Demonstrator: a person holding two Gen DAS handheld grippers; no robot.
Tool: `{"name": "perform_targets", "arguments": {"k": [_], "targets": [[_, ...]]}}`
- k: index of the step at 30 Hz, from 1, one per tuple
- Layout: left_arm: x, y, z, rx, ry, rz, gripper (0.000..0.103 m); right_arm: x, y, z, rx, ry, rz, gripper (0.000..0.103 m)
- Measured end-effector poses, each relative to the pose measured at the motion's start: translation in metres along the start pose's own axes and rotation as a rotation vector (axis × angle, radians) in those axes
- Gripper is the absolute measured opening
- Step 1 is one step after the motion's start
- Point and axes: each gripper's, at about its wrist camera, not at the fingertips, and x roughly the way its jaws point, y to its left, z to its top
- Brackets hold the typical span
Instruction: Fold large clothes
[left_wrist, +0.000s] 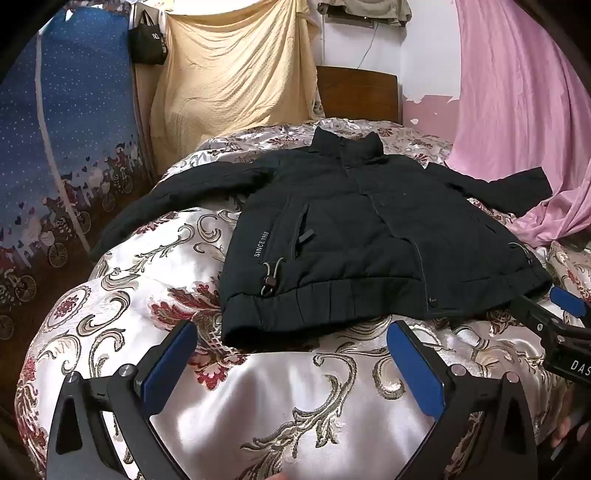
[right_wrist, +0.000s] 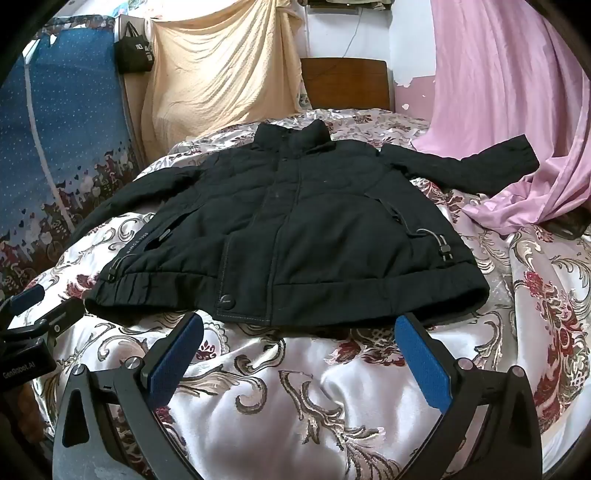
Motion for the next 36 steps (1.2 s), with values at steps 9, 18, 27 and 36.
{"name": "perform_targets", "arguments": {"k": [9, 18, 27, 36], "targets": [[-0.0001, 0.0000, 0.0000, 0.001, -0.001, 0.001, 0.103, 0.0000, 0.0003, -0.0001, 0.002, 0.000, 0.001, 0.102], [-0.0001, 0.0000, 0.0000, 0.001, -0.001, 0.002, 0.103, 0.0000, -0.0007, -0.0004, 0.004, 0.001, 0.002, 0.102], [-0.0002, 0.0005, 0.0001, 0.000, -0.002, 0.001, 0.103, -0.0003, -0.0006, -0.0006, 0.004, 0.001, 0.001, 0.102], [-0.0017, 0.0048, 0.0058, -0.005, -0.013, 0.017, 0.103, -0.0002, -0.0008, -0.0005, 0.006, 0.004, 0.000, 0.102]]}}
